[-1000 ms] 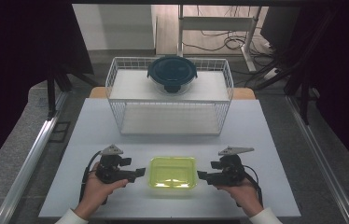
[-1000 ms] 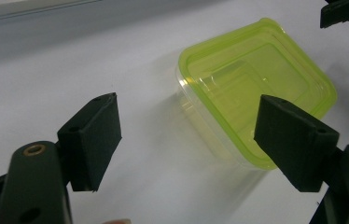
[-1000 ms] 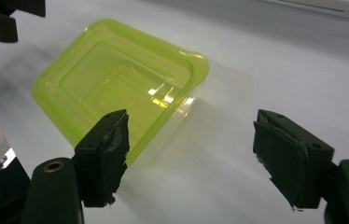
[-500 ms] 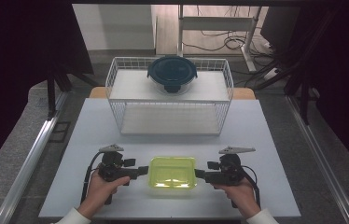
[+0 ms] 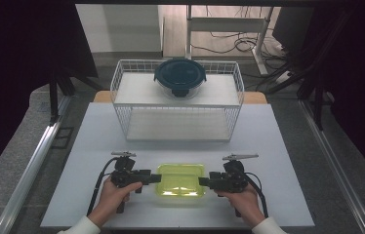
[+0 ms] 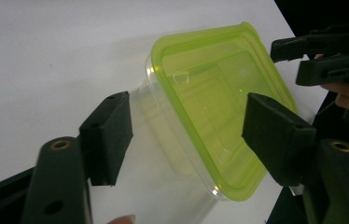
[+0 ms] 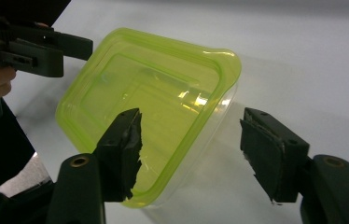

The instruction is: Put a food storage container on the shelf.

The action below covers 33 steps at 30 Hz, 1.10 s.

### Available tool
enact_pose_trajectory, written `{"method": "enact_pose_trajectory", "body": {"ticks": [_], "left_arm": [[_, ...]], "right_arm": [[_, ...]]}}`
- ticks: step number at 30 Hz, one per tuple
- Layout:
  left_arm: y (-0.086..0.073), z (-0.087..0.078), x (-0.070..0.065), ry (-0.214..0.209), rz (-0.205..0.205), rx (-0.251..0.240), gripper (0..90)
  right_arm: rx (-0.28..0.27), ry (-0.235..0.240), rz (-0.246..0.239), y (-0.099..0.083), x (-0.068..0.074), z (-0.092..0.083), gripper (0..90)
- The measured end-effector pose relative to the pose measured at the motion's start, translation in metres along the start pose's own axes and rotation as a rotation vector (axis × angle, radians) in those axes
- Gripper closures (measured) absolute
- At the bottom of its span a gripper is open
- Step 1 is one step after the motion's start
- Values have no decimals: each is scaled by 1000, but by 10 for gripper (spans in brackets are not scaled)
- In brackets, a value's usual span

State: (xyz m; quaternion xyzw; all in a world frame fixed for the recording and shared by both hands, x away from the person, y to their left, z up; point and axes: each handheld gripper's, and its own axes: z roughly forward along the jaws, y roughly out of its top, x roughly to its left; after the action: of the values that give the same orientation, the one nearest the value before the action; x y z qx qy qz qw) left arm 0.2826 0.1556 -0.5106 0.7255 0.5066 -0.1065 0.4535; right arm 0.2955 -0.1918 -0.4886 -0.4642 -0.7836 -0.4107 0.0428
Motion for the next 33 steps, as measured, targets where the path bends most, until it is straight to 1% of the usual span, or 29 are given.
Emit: {"method": "enact_pose_trajectory", "body": {"ticks": [1, 3, 5, 9, 11, 14, 15, 16, 17, 20, 23, 28, 33], "left_arm": [[0, 1, 0, -7, -5, 1, 366], [0, 3, 1, 1, -5, 10, 389], [-1, 7, 1, 1, -19, 21, 400], [-2, 13, 2, -24, -39, 41, 451], [-2, 15, 3, -40, -52, 46, 518], [-3, 16, 7, -63, -94, 44, 654], [-3, 15, 8, -64, -105, 42, 688], [-4, 15, 10, -76, -122, 37, 720], [-4, 14, 11, -83, -139, 31, 732], [-4, 13, 10, -75, -134, 23, 745], [-5, 11, 9, -85, -126, 20, 760], [-5, 8, 6, -107, -119, 4, 774], [-5, 4, 3, -115, -105, -1, 787]], "right_arm": [[1, 4, 11, 0, -1, 2, 412], [1, 9, 33, -1, -3, 5, 440], [4, 19, 46, -1, -3, 8, 472], [14, 31, 54, -2, -3, 12, 511], [16, 36, 69, -3, -4, 13, 542], [27, 52, 96, -5, -7, 14, 596], [31, 60, 105, -5, -7, 14, 616], [31, 64, 115, -6, -8, 14, 646], [32, 57, 113, -6, -8, 13, 667], [32, 65, 132, -7, -8, 12, 694], [22, 70, 152, -7, -7, 10, 719], [-8, 80, 152, -7, -7, 3, 762], [-30, 117, 147, -6, -8, -3, 790]]}}
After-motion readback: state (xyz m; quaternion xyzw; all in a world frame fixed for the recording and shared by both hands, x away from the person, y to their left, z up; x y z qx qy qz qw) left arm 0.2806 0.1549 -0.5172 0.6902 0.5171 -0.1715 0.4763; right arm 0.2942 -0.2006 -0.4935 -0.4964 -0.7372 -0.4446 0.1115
